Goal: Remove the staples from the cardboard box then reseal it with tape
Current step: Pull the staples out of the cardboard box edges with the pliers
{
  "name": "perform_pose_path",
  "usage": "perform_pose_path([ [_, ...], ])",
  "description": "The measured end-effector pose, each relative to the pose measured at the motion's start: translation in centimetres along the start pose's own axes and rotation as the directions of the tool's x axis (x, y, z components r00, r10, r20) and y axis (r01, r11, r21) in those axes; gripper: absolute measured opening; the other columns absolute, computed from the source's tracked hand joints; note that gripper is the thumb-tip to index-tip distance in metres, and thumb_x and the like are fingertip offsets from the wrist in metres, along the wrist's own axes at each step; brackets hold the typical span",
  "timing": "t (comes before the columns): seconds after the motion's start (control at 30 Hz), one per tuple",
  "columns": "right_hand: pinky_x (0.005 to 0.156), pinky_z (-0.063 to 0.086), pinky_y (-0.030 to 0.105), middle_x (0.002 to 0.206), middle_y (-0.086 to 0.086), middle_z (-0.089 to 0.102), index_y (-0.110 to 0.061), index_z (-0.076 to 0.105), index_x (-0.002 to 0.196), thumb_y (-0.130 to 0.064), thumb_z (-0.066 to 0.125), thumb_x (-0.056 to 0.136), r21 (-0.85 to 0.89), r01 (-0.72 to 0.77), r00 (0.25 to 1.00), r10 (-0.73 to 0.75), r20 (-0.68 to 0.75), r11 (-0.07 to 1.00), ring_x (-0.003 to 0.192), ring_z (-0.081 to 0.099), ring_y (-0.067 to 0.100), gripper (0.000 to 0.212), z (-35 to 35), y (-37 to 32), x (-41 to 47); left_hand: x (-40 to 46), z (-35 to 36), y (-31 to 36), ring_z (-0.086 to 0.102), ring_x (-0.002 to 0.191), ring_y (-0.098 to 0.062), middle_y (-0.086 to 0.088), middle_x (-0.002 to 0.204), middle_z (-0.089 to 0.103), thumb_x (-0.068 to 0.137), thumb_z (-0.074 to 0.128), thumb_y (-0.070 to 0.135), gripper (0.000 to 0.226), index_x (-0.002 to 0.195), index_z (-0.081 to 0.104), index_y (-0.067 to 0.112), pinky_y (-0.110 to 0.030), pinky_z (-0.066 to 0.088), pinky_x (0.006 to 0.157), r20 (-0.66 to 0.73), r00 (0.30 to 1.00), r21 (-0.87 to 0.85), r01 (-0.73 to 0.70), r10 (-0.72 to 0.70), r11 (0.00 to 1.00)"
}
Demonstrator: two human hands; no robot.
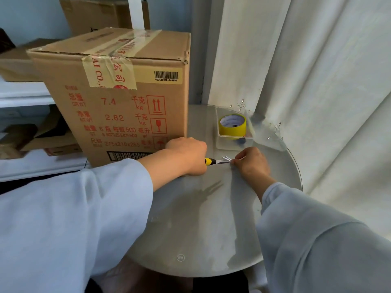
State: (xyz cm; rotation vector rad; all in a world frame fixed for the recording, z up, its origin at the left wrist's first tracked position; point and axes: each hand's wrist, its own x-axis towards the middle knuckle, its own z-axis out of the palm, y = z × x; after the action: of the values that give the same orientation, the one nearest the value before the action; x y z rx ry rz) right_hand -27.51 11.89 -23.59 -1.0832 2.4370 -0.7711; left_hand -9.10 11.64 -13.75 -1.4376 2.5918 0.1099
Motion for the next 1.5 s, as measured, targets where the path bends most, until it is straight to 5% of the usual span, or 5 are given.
perform_pose_path([
  [0.47,0.088,0.048,0.034,0.110,0.011,0.068,-0.017,0.068,0.105,-0.028,0.050,0.091,0.171,0.074,0.994,-0.060,-0.087,0.982,0.106,0.060,0.034,0.025,-0.8,-2.0,-0.8,-1.7,-1.5,-0.7,0.051,0.079,-0.026,-0.001,0.081,0.049,0.084,0.051,0.017,0.017,0.100,0.057,0.018,-0.030,0.037,0.060,-0.051,0.999,0.014,-0.014,0.015,1.000],
  [0.87,0.081,0.056,0.045,0.079,0.002,0.073,-0.024,0.068,0.089,-0.033,0.048,0.089,0.238,0.340,0.939,-0.316,-0.133,0.910,0.080,0.070,0.027,0.021,-5.9,-10.5,-7.6,-9.4,-7.7,-5.7,0.049,0.098,-0.022,-0.005,0.109,0.045,0.085,0.059,0.026,0.036,0.119,0.053,0.015,-0.037,0.045,0.074,-0.469,0.883,0.157,0.079,0.004,0.984],
  [1.23,0.093,0.049,0.042,0.130,0.007,0.053,-0.025,0.034,0.145,-0.017,0.045,0.093,0.057,0.585,0.801,-0.565,-0.201,0.809,0.114,0.056,0.028,0.054,-5.8,-16.7,-14.0,-12.1,-10.3,-13.2,0.026,0.139,-0.031,-0.014,0.152,0.028,0.086,0.050,0.019,0.054,0.138,0.039,0.009,-0.051,0.024,0.113,-0.367,0.920,0.081,0.177,-0.136,0.981],
  [1.33,0.093,0.050,0.042,0.124,0.007,0.059,-0.023,0.039,0.142,-0.014,0.047,0.089,0.055,0.591,0.799,-0.575,-0.178,0.805,0.112,0.057,0.028,0.053,-5.2,-17.4,-14.1,-11.9,-10.0,-14.2,0.042,0.126,-0.026,-0.009,0.138,0.046,0.085,0.050,0.018,0.040,0.125,0.048,0.013,-0.049,0.027,0.110,-0.379,0.921,0.046,0.120,-0.094,0.992],
  [1.5,0.101,0.048,0.045,0.129,0.006,0.058,-0.019,0.037,0.145,0.000,0.051,0.080,0.501,0.397,0.902,-0.426,-0.061,0.769,0.120,0.055,0.026,0.069,-5.6,-18.1,-12.3,-12.8,-12.0,-14.4,0.051,0.068,-0.019,-0.001,0.080,0.054,0.088,0.052,0.012,0.017,0.098,0.044,0.023,-0.030,0.034,0.054,-0.477,0.878,-0.258,-0.084,-0.051,0.962],
])
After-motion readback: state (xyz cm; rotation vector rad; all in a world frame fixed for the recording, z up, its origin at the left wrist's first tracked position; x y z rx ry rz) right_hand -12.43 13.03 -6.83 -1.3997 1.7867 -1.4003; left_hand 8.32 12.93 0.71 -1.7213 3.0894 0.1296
